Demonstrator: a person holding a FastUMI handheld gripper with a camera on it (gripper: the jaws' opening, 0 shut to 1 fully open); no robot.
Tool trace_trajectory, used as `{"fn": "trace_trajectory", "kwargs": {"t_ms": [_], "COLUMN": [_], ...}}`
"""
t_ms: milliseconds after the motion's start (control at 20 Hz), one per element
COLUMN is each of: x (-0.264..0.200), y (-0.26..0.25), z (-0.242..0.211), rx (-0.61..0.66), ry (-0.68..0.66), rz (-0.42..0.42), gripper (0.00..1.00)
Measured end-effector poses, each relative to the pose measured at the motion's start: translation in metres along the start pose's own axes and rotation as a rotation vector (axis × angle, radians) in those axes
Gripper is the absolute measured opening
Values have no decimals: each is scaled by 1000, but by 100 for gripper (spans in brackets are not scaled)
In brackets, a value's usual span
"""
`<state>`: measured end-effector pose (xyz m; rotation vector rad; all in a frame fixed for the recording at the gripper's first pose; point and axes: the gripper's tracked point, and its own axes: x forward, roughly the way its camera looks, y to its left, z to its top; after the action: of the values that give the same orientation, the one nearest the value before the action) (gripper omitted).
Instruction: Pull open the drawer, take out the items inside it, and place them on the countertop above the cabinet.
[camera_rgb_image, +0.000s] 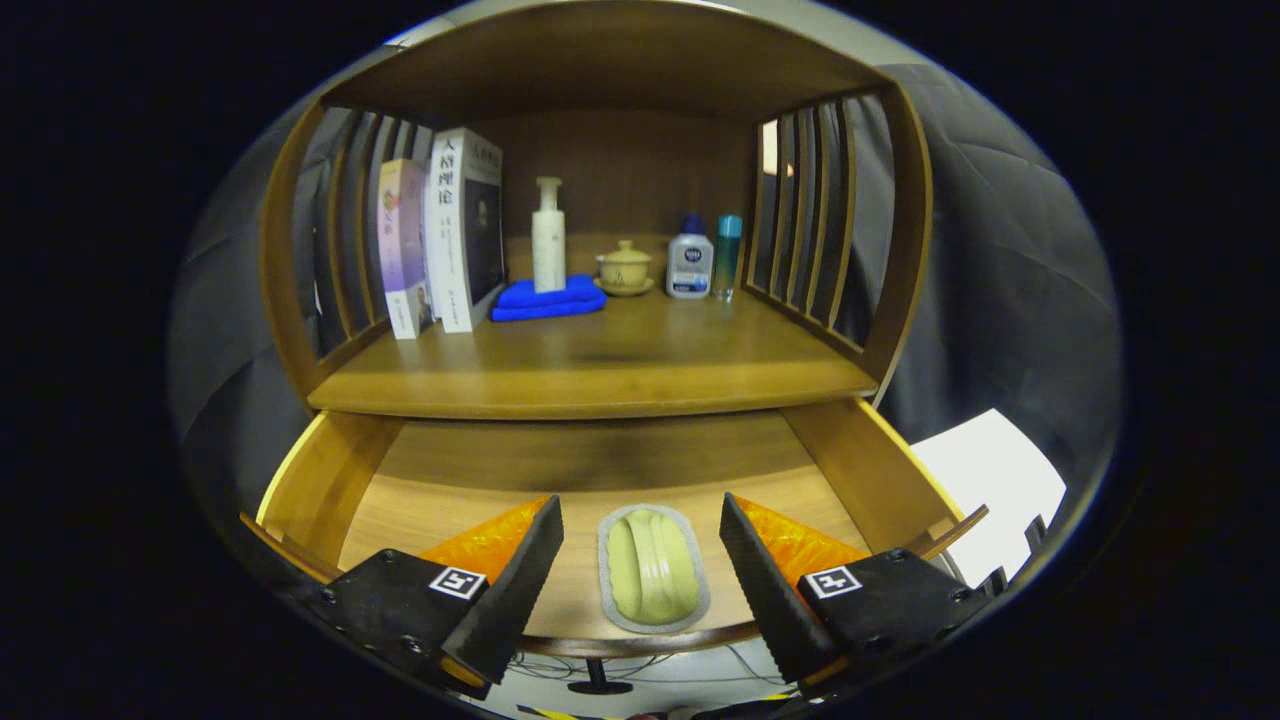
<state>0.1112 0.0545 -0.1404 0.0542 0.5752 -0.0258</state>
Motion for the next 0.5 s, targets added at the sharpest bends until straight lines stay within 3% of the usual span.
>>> {"fn": "trace_trajectory", "kwargs": {"t_ms": [500], "x": [43], "y": [-8], "z": [-44], "rx": [-12], "ry": [257], "rz": [-3], "gripper": [100]}}
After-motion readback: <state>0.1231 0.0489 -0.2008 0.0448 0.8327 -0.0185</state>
